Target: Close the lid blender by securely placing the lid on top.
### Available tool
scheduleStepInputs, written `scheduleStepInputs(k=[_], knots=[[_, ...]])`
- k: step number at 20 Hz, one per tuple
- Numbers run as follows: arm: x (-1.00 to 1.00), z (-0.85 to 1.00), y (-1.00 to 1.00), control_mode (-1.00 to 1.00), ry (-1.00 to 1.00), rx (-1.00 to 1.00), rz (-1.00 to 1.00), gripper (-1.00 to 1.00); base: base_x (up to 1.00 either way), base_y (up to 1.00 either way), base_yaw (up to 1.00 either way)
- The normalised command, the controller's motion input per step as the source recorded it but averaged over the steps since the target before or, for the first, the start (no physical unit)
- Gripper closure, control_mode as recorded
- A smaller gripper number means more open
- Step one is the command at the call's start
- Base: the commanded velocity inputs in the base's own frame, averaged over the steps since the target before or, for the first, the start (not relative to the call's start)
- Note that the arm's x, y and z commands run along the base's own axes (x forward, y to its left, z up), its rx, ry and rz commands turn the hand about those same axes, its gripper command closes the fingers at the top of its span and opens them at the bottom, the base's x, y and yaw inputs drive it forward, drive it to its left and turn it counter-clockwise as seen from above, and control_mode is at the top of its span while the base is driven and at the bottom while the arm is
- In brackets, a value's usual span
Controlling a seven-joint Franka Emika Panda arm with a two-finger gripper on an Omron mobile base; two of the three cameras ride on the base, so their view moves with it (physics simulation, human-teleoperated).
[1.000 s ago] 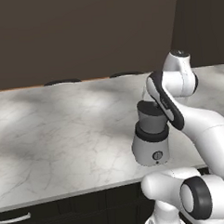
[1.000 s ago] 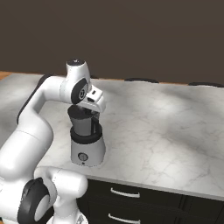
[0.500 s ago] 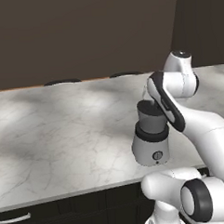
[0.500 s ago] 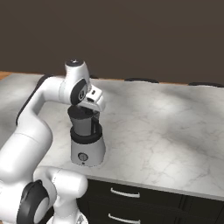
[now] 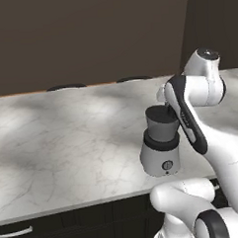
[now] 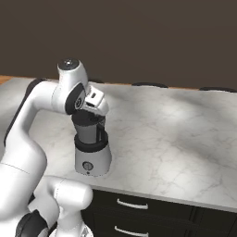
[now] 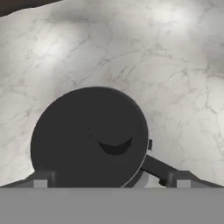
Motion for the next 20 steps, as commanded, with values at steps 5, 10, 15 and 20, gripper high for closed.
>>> scheduleStepInputs(k=[5,10,15,20], knots=[[-0.74,0.18,0.00,-1.00,-0.13,0.00,0.00,-1.00,0.00,0.00,0.00],[-0.84,0.10,0.00,-1.00,-0.13,0.00,0.00,-1.00,0.00,0.00,0.00],[-0.65,0.18,0.00,-1.00,-0.06,0.00,0.00,-1.00,0.00,0.00,0.00],[-0.22,0.05,0.00,-1.00,0.00,0.00,0.00,-1.00,0.00,0.00,0.00]])
